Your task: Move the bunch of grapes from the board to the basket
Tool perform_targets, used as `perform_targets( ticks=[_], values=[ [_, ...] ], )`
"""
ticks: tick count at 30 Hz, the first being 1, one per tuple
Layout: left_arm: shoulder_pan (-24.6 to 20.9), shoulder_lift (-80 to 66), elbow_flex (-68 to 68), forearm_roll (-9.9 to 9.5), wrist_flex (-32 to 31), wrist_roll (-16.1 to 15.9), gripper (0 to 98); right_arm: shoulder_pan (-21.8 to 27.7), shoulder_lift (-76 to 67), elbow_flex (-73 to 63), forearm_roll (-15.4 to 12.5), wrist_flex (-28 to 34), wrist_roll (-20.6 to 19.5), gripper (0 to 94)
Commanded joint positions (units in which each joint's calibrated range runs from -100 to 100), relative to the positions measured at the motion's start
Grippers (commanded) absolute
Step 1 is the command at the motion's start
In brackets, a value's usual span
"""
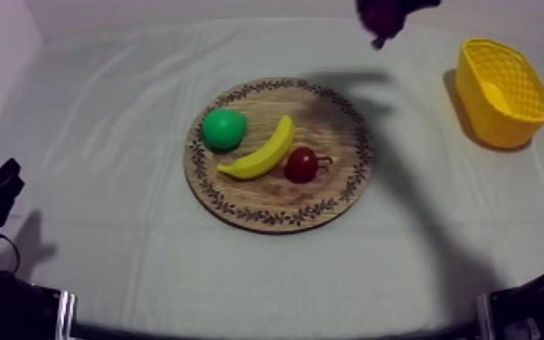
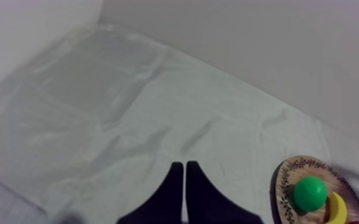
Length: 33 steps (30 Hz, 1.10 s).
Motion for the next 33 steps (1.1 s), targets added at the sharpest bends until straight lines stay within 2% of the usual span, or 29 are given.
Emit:
perform_targets(
  ticks=[1,11,19,21,24,27,30,33],
  values=[
    [0.00,0.05,0.00,-0.03,0.02,0.01,0.1,3.94,-4.35,-0.06,0.14,-0.55,0.71,30.7],
    [0.00,0.05,0.00,-0.03,0.02,0.01,0.1,16.92,-4.92,4.17,0.10,-5.17,3.29,31.2],
    [0.00,0.05,0.00,-0.03,0.02,0.01,0.1,21.32,-1.04,8.29,1.60,-8.99,3.21,32.9],
    [0.00,0.05,0.00,-0.03,0.02,0.01,0.1,21.70,0.06,9.20,1.88,-9.76,3.16,39.3],
    [0.00,0.05,0.00,-0.03,0.02,0.01,0.1,22.12,1.18,11.16,2.26,-11.53,2.97,58.1],
    [0.00,0.05,0.00,-0.03,0.02,0.01,0.1,22.42,1.56,13.06,2.45,-12.82,2.86,72.8],
    [0.00,0.05,0.00,-0.03,0.02,0.01,0.1,22.61,0.56,14.70,2.36,-12.90,3.04,80.0],
    [0.00,0.05,0.00,-0.03,0.02,0.01,0.1,22.75,-3.07,17.23,1.91,-12.91,3.72,81.3]
  ],
)
